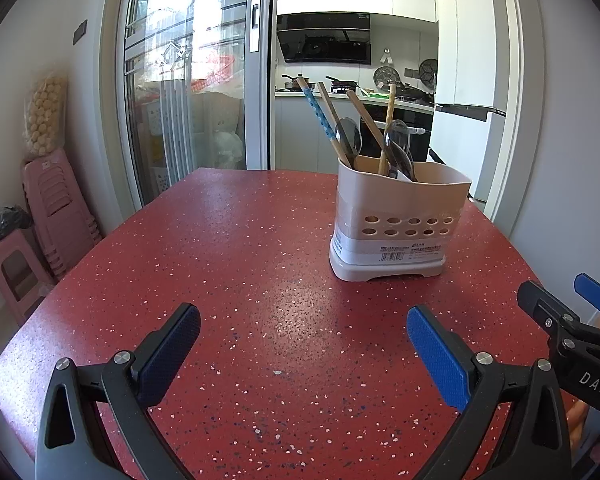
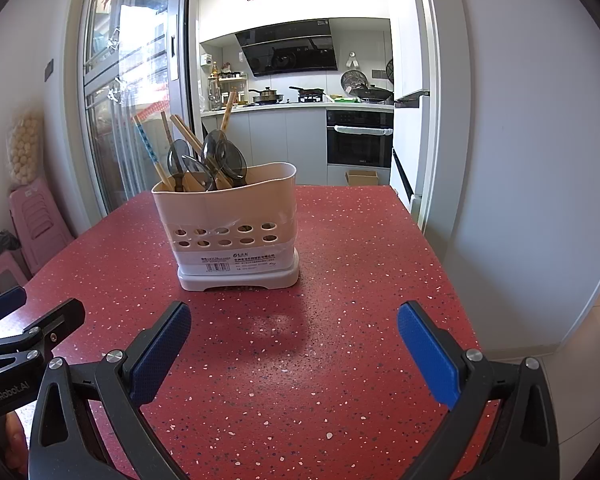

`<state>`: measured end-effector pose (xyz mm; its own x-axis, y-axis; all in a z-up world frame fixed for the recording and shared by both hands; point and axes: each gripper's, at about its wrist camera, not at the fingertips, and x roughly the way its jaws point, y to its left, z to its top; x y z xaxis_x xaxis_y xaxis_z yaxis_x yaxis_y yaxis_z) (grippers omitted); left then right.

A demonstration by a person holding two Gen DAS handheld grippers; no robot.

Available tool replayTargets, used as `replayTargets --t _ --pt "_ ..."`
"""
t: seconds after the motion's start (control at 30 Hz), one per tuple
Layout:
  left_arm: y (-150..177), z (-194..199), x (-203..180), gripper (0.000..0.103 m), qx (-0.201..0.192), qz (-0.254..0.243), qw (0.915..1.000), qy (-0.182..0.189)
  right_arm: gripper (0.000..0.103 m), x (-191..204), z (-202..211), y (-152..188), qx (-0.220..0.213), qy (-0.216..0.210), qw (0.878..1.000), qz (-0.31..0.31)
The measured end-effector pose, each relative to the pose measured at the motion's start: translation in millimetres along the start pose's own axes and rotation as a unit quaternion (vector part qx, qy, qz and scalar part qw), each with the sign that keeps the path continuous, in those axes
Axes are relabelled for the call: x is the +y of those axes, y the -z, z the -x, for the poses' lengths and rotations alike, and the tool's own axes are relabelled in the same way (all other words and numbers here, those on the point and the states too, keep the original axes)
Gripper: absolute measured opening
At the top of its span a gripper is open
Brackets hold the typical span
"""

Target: Organize utensils

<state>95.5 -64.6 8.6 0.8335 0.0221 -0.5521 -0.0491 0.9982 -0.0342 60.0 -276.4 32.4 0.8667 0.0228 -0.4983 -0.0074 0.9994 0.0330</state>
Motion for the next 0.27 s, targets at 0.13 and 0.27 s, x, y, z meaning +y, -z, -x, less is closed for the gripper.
replayTargets --t 0.13,0.27 --pt "-0.4 0.4 -0.4 0.103 0.001 0.000 1.0000 0.001 0.103 0.8 0.4 -0.2 0.000 0.000 1.000 -0.001" --pt "-0.8 0.1 -0.9 0.103 0.001 -0.001 1.0000 0.002 0.103 0.9 0.4 -0.3 0.000 0.000 1.000 0.000"
